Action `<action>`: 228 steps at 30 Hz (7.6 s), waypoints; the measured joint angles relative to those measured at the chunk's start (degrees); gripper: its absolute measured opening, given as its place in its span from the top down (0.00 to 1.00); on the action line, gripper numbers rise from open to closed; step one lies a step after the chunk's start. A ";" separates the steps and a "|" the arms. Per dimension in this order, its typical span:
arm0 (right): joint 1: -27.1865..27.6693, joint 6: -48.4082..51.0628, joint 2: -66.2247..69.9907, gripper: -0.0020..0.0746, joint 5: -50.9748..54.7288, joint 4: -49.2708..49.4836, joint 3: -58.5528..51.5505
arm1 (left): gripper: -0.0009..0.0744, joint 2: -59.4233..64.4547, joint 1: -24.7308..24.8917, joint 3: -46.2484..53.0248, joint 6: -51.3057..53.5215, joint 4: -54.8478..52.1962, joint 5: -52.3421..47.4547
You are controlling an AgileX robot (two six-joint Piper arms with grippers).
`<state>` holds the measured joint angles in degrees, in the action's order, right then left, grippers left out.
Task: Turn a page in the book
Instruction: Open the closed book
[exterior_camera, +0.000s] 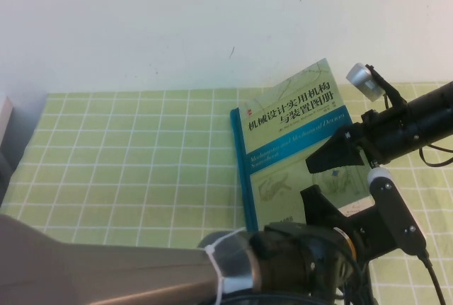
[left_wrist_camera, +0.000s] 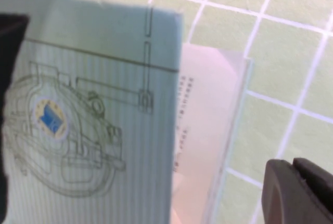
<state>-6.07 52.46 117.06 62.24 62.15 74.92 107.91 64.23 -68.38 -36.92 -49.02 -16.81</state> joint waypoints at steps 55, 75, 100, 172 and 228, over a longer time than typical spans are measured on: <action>-0.54 2.47 0.00 0.40 4.76 3.21 1.63 | 0.99 8.90 1.73 0.00 -49.05 -45.18 -21.37; 1.32 -5.18 -5.25 0.40 5.94 -11.10 5.73 | 0.99 8.90 1.73 0.00 -49.40 -45.42 -22.72; 3.37 1.72 -2.33 0.97 2.07 -20.52 5.73 | 0.99 8.90 1.60 0.00 -52.56 -45.94 -24.41; 0.06 -2.22 6.74 0.97 -3.17 -24.37 6.78 | 0.99 -5.02 -8.40 0.00 -43.57 -17.33 -31.11; 0.26 -11.18 -25.04 0.97 -8.70 -48.36 6.09 | 0.99 -24.25 -22.50 5.66 -7.13 20.74 -12.14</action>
<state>-5.82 41.28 92.02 53.55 13.79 81.00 83.66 41.73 -62.73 -44.05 -28.28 -28.95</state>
